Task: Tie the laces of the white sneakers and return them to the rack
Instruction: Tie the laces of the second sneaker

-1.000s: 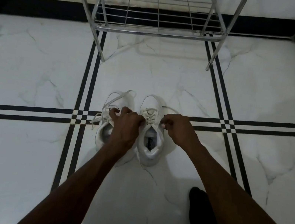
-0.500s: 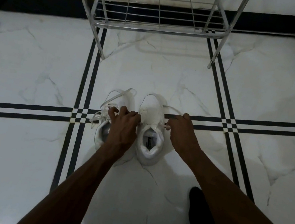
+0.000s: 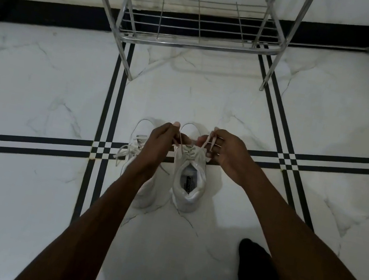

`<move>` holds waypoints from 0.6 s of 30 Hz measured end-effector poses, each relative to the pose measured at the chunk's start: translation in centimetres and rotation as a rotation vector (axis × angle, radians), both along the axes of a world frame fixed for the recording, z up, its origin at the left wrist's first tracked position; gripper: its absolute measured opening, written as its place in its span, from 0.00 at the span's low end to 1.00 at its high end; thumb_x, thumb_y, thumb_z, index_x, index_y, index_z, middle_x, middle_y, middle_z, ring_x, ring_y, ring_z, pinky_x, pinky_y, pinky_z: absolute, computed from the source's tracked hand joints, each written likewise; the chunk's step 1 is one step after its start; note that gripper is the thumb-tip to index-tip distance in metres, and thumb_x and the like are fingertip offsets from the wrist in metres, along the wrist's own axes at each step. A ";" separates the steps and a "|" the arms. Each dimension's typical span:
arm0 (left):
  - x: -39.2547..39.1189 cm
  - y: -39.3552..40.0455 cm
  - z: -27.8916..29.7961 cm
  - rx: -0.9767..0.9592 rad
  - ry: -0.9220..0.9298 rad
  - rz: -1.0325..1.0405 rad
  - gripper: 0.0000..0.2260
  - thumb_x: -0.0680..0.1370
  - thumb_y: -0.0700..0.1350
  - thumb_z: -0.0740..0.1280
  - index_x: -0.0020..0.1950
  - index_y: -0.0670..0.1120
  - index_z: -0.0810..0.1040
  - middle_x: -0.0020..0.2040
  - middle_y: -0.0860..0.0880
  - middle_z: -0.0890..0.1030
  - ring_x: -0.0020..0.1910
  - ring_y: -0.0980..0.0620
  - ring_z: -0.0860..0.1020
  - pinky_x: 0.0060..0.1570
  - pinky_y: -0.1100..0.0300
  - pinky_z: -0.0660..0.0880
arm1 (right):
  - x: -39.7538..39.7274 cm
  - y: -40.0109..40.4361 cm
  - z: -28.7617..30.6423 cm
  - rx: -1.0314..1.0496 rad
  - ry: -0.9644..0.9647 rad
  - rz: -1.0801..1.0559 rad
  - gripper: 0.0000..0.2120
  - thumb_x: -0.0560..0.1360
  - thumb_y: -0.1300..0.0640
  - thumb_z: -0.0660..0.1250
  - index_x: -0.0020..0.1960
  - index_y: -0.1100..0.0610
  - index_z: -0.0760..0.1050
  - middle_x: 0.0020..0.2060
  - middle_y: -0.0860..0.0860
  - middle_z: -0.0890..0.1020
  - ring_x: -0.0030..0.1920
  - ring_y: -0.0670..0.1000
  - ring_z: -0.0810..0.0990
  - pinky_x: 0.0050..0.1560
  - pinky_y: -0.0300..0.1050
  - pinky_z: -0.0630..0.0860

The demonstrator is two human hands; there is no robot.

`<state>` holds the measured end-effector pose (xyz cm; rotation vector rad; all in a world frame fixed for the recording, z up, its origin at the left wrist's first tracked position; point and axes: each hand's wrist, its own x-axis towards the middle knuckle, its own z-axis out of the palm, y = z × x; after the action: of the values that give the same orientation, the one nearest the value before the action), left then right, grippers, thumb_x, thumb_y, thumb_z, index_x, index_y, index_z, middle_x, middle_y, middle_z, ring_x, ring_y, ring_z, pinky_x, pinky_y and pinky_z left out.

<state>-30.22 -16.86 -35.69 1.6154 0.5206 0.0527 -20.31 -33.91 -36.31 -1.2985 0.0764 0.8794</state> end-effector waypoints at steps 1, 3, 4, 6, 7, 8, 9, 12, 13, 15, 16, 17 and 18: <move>0.1 -0.3 0.0 -0.016 -0.017 0.013 0.18 0.86 0.52 0.57 0.48 0.39 0.76 0.45 0.45 0.87 0.46 0.51 0.84 0.49 0.54 0.76 | -0.1 0.4 0.1 -0.014 -0.022 0.003 0.11 0.81 0.53 0.59 0.46 0.57 0.77 0.43 0.55 0.85 0.45 0.54 0.83 0.37 0.44 0.72; 0.1 -0.6 -0.5 0.038 -0.040 0.005 0.18 0.86 0.52 0.58 0.50 0.38 0.76 0.42 0.43 0.82 0.39 0.55 0.79 0.42 0.60 0.75 | -0.3 0.9 -0.2 -0.082 -0.116 0.043 0.11 0.82 0.55 0.61 0.54 0.57 0.80 0.42 0.53 0.82 0.43 0.51 0.80 0.36 0.43 0.69; 0.1 -0.7 -0.8 0.073 -0.045 -0.010 0.16 0.86 0.52 0.59 0.53 0.40 0.77 0.41 0.44 0.80 0.38 0.56 0.78 0.41 0.60 0.75 | -0.4 1.0 -0.6 -0.128 -0.173 0.071 0.11 0.82 0.57 0.61 0.58 0.56 0.80 0.43 0.52 0.82 0.43 0.50 0.80 0.36 0.42 0.69; 0.2 -0.6 -1.6 0.137 -0.045 -0.052 0.12 0.85 0.50 0.59 0.58 0.47 0.80 0.40 0.47 0.79 0.39 0.55 0.78 0.44 0.52 0.78 | -0.5 1.1 -1.0 -0.203 -0.275 0.122 0.13 0.82 0.60 0.61 0.62 0.52 0.80 0.44 0.51 0.83 0.42 0.47 0.80 0.36 0.41 0.71; 0.2 -0.4 -2.0 0.167 -0.039 -0.079 0.11 0.85 0.48 0.59 0.60 0.49 0.80 0.40 0.49 0.79 0.40 0.54 0.78 0.46 0.48 0.80 | -0.5 1.2 -1.1 -0.220 -0.300 0.136 0.15 0.82 0.61 0.60 0.64 0.50 0.79 0.45 0.50 0.83 0.43 0.47 0.80 0.37 0.41 0.72; 0.2 -0.3 -2.2 0.185 -0.031 -0.102 0.11 0.86 0.46 0.59 0.62 0.50 0.80 0.40 0.49 0.79 0.41 0.52 0.78 0.50 0.44 0.81 | -0.5 1.1 -1.1 -0.230 -0.310 0.144 0.16 0.82 0.62 0.61 0.65 0.49 0.77 0.45 0.51 0.84 0.43 0.46 0.80 0.38 0.41 0.73; 0.2 -0.2 -2.3 0.199 -0.023 -0.120 0.12 0.86 0.45 0.58 0.63 0.51 0.79 0.40 0.50 0.79 0.42 0.51 0.78 0.52 0.41 0.81 | -0.5 1.1 -1.1 -0.237 -0.314 0.152 0.16 0.82 0.62 0.62 0.66 0.49 0.76 0.46 0.52 0.85 0.43 0.46 0.80 0.38 0.41 0.73; 0.3 -0.2 -2.2 0.291 -0.013 -0.176 0.15 0.85 0.43 0.58 0.66 0.56 0.77 0.41 0.49 0.79 0.43 0.49 0.80 0.53 0.37 0.81 | -0.5 1.3 -1.1 -0.280 -0.305 0.163 0.14 0.78 0.61 0.69 0.62 0.51 0.79 0.49 0.56 0.87 0.40 0.47 0.81 0.36 0.41 0.73; 0.3 -0.2 -2.1 0.334 -0.014 -0.199 0.16 0.85 0.41 0.57 0.67 0.56 0.76 0.41 0.50 0.79 0.43 0.48 0.80 0.52 0.38 0.82 | -0.5 1.5 -1.2 -0.309 -0.292 0.128 0.12 0.75 0.60 0.72 0.58 0.52 0.79 0.49 0.57 0.87 0.40 0.48 0.82 0.35 0.42 0.73; 0.3 -0.3 -2.0 0.418 -0.026 -0.236 0.17 0.84 0.38 0.57 0.69 0.53 0.75 0.42 0.51 0.79 0.41 0.49 0.80 0.48 0.41 0.82 | -0.5 1.9 -1.4 -0.368 -0.253 0.013 0.12 0.69 0.57 0.77 0.51 0.54 0.80 0.46 0.58 0.87 0.39 0.51 0.84 0.35 0.45 0.75; 0.3 -0.4 -2.0 0.447 -0.039 -0.249 0.18 0.83 0.37 0.57 0.69 0.51 0.74 0.42 0.51 0.79 0.40 0.49 0.80 0.46 0.44 0.82 | -0.5 2.0 -1.3 -0.385 -0.249 -0.020 0.12 0.67 0.57 0.79 0.49 0.56 0.81 0.44 0.57 0.87 0.38 0.50 0.84 0.35 0.44 0.77; 0.4 -0.4 -2.0 0.469 -0.050 -0.254 0.17 0.83 0.36 0.57 0.68 0.51 0.74 0.42 0.51 0.80 0.39 0.52 0.81 0.43 0.48 0.82 | -0.5 2.1 -1.3 -0.386 -0.258 -0.019 0.11 0.67 0.58 0.79 0.48 0.57 0.83 0.42 0.57 0.87 0.37 0.50 0.84 0.35 0.43 0.78; 0.4 -0.5 -2.0 0.487 -0.058 -0.254 0.16 0.83 0.36 0.57 0.67 0.50 0.74 0.42 0.51 0.82 0.38 0.55 0.81 0.40 0.52 0.81 | -0.4 2.1 -1.3 -0.367 -0.275 0.011 0.10 0.67 0.58 0.79 0.47 0.58 0.85 0.41 0.57 0.88 0.38 0.50 0.85 0.37 0.42 0.78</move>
<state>-29.80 -17.39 -37.70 2.1385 0.2629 0.0376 -20.76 -31.82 -37.58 -1.7547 0.0137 0.7081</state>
